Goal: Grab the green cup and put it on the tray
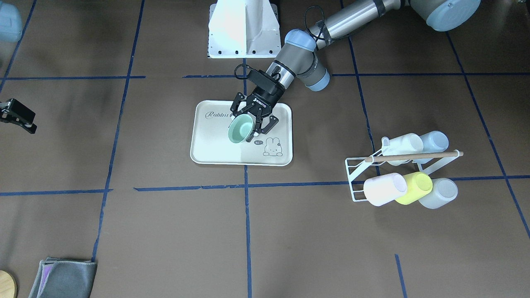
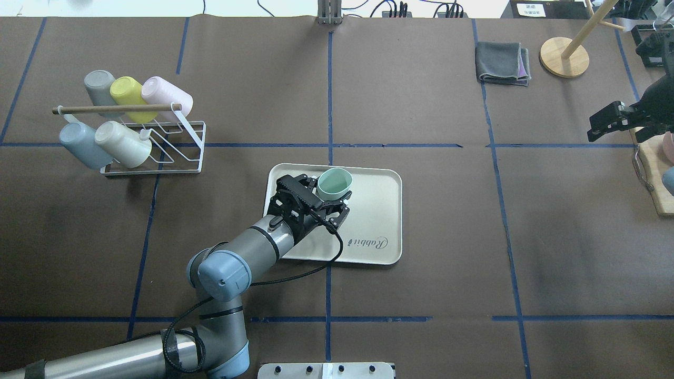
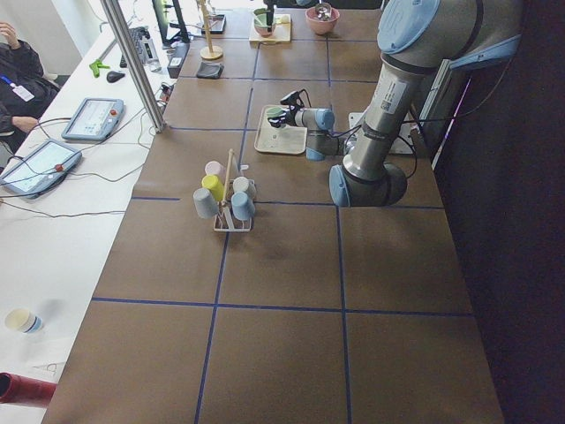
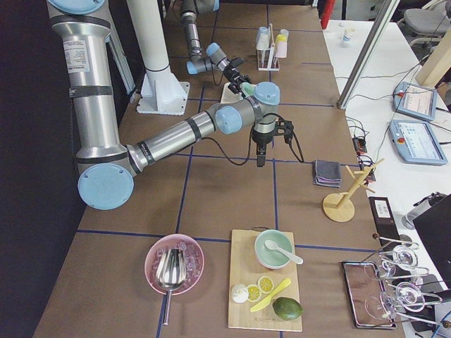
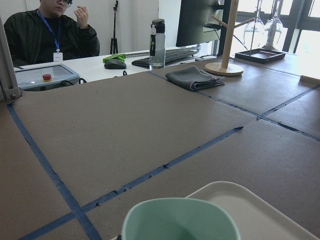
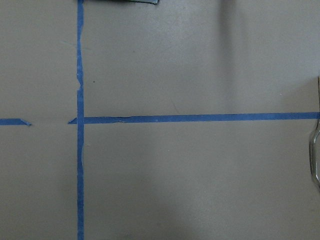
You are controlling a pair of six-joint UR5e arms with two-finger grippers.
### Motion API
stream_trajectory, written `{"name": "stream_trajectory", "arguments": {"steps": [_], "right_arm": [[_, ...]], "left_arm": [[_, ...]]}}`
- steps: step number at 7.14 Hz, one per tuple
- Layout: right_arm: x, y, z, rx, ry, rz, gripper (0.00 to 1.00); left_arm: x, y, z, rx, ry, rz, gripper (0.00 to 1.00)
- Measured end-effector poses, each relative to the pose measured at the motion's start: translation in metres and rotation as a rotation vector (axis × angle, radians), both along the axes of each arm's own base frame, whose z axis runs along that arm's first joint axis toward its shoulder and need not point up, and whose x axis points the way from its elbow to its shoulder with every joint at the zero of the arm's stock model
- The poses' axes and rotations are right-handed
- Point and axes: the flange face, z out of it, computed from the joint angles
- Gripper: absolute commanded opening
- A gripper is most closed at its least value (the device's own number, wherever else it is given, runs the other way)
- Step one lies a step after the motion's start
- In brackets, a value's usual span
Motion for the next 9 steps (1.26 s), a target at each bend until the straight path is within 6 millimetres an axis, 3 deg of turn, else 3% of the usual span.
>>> {"name": "stream_trajectory", "arguments": {"steps": [7, 9], "right_arm": [[-0.0005, 0.0013, -0.0033, 0.001, -0.013, -0.004, 1.00], [-0.0004, 0.0014, -0.0037, 0.001, -0.013, -0.004, 1.00]], "left_arm": [[-0.0003, -0.0004, -0.0011, 0.003, -0.001, 0.000, 0.82], [-0.0006, -0.0007, -0.0009, 0.004, -0.002, 0.000, 0.90]]}}
